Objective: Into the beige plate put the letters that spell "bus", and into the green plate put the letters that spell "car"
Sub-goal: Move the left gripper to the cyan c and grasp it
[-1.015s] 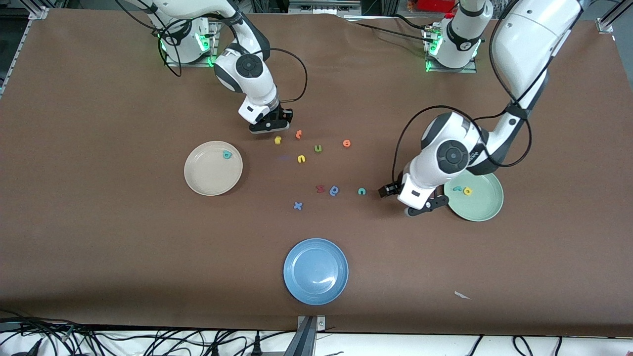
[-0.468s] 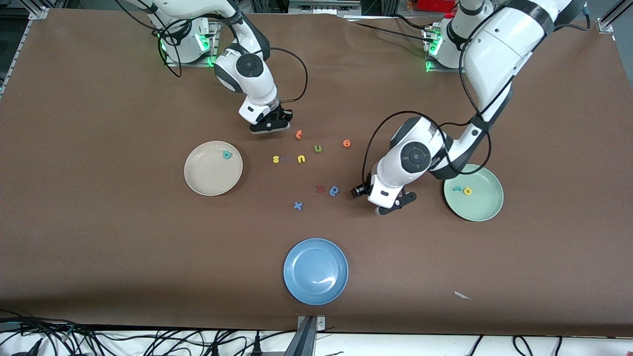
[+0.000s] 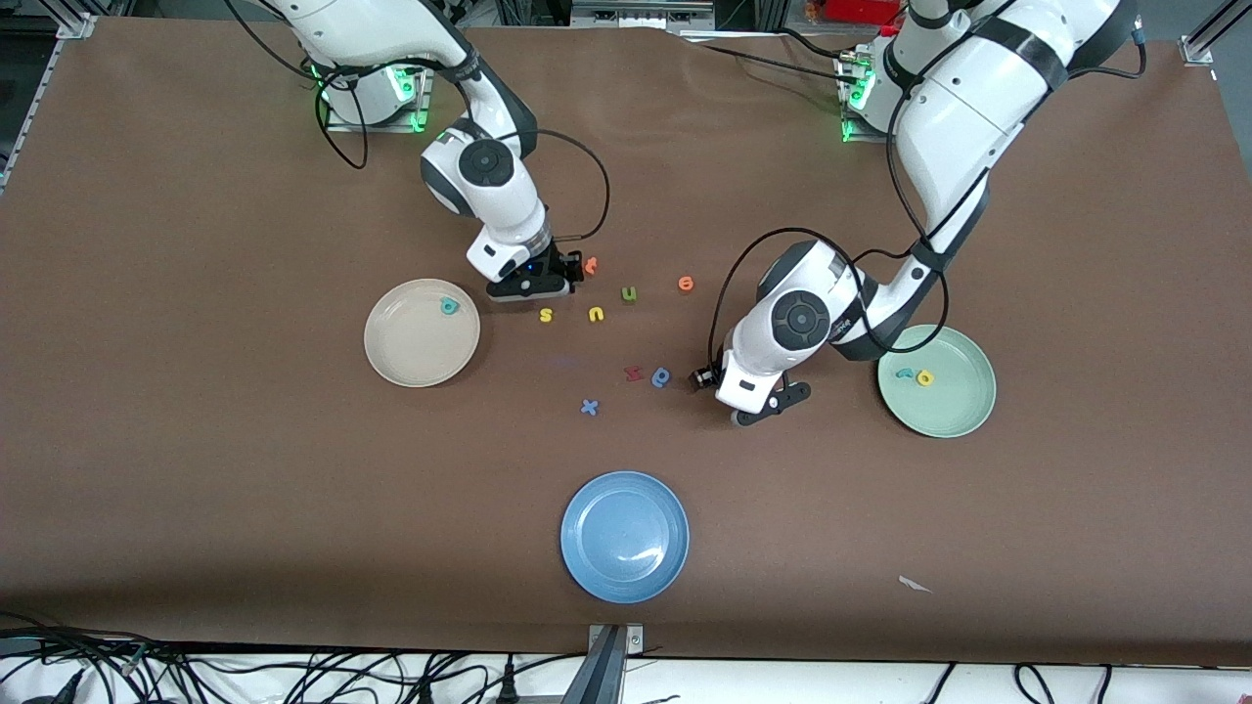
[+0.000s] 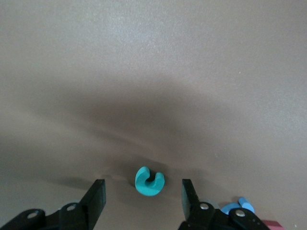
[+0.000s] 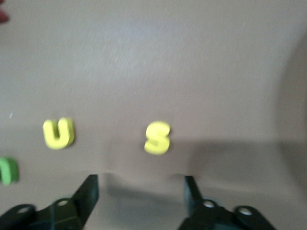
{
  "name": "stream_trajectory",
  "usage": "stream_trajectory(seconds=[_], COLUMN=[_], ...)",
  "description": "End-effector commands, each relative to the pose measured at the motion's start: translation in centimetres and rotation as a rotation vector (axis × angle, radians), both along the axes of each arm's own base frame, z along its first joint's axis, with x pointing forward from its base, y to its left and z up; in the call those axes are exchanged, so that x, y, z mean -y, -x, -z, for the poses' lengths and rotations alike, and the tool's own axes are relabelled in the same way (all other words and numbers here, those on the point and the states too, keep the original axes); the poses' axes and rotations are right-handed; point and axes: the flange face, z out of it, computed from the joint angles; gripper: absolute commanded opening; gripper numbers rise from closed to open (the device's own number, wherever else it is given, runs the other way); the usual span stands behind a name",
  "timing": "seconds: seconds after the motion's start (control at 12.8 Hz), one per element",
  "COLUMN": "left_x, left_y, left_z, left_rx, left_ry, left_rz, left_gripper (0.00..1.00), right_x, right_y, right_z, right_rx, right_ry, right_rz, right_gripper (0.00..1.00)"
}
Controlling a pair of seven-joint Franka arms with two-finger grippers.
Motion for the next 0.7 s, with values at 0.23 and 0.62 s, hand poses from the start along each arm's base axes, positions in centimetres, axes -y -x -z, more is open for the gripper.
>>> stream_trajectory(seconds=[0.23, 0.62], left_x=[1.0, 1.0], left_y=[-0.4, -0.4], left_z=[0.3, 0.5], left_rx=[0.034, 0.042], left_ry=[-0.030, -0.041], left_rz=[0.034, 0.053], left_gripper=[0.62, 0.56], right_x=[0.7, 0.2], right_y=[-3.3, -3.0], right_z=[1.6, 0.4], right_rx=[0.029, 0.018], right_ry=[0.023, 0.049], right_rz=[-0.030, -0.035], right_gripper=[0.89, 0.84])
